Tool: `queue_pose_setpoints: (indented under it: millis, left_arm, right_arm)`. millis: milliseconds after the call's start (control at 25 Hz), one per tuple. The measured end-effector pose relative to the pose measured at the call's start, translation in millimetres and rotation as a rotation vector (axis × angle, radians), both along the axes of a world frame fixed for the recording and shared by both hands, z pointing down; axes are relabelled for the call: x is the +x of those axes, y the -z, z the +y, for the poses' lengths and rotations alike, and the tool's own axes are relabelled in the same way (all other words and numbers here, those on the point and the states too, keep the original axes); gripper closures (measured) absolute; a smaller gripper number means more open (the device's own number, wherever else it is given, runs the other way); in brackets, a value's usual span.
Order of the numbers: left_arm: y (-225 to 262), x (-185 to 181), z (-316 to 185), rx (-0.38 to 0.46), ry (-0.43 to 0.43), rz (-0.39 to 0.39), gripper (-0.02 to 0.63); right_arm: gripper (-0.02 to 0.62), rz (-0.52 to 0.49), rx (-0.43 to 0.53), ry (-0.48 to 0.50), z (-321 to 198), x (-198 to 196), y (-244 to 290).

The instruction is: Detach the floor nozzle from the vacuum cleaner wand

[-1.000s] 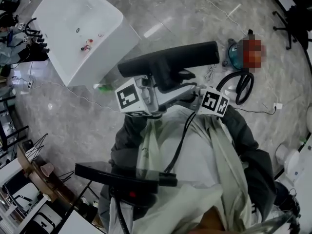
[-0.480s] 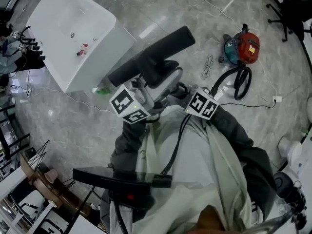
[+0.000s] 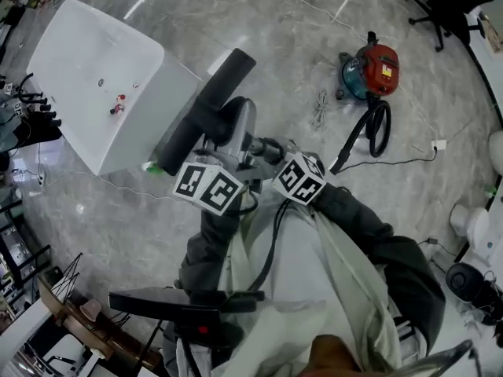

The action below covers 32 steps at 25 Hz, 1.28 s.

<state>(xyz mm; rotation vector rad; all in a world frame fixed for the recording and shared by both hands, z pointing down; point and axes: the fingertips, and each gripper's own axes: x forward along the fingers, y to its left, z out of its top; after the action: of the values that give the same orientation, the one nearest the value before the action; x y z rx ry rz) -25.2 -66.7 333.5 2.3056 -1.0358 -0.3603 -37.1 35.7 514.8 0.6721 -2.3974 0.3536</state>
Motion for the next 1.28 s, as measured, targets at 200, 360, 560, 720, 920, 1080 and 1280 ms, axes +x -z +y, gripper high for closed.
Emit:
queue_pose_setpoints:
  millis: [200,360,560,720,920,1080,1280]
  left_arm:
    - [29,27,38,0.227,-0.295,0.106,0.532]
    - [56,49,84,0.465,-0.596,0.180,0.529]
    - [23,46,33,0.203,-0.296,0.125,0.534]
    - [-1,23,0,-0.006,-0.007,-0.008,0.532]
    - [37,38,35,0.242,-0.314,0.125,0.534]
    - [60,51,69,0.428,-0.499,0.158,0.532]
    - [24,34,18,0.168,-0.106,0.000,0.532]
  right_arm:
    - [0.555,-0.113,-0.042,0.242,28,1,10]
    - [0.552,-0.223,-0.130,0.499,62,8,25]
    - [0.553,-0.143,-0.070,0.195,26,18,7]
    - [0.555,0.021,0.022,-0.047,-1,25,-3]
    - [0.555,-0.074,0.018,0.179,15,17,12]
    - [0.552,-0.164,-0.029,0.383,39,16,24]
    - [0.552,-0.040,0.004,0.071,8,24,6]
